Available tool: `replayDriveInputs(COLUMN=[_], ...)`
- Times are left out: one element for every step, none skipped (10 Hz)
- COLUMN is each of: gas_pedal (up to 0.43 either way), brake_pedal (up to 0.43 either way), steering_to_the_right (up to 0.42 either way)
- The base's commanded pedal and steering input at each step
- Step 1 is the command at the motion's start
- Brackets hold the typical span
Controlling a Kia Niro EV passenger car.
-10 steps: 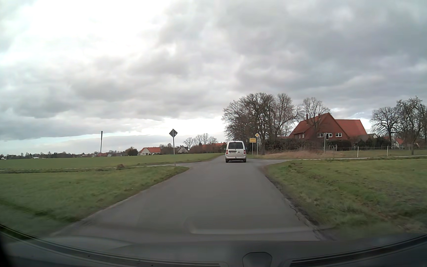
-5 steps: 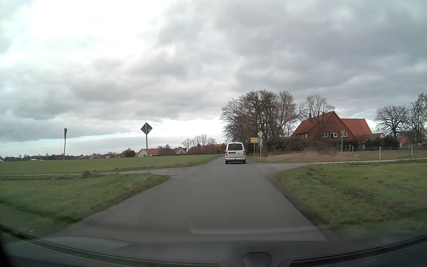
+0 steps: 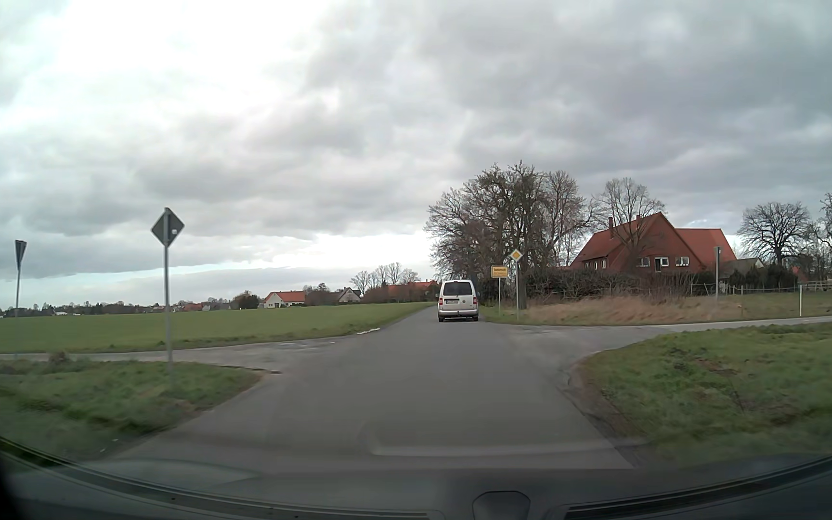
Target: Follow the waypoints while adhering to traffic rules and regulations
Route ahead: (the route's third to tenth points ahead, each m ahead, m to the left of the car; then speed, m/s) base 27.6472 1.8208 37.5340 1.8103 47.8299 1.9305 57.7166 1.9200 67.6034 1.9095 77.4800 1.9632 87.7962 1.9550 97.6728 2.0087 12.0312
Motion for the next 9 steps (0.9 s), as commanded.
replayDriveInputs(gas_pedal=[0.197, 0.197, 0.197, 0.209, 0.209, 0.209, 0.209, 0.209, 0.209], brake_pedal=[0.000, 0.000, 0.000, 0.000, 0.000, 0.000, 0.000, 0.000, 0.000], steering_to_the_right=[0.003, 0.003, 0.003, 0.003, 0.002, 0.002, 0.002, 0.002, 0.002])
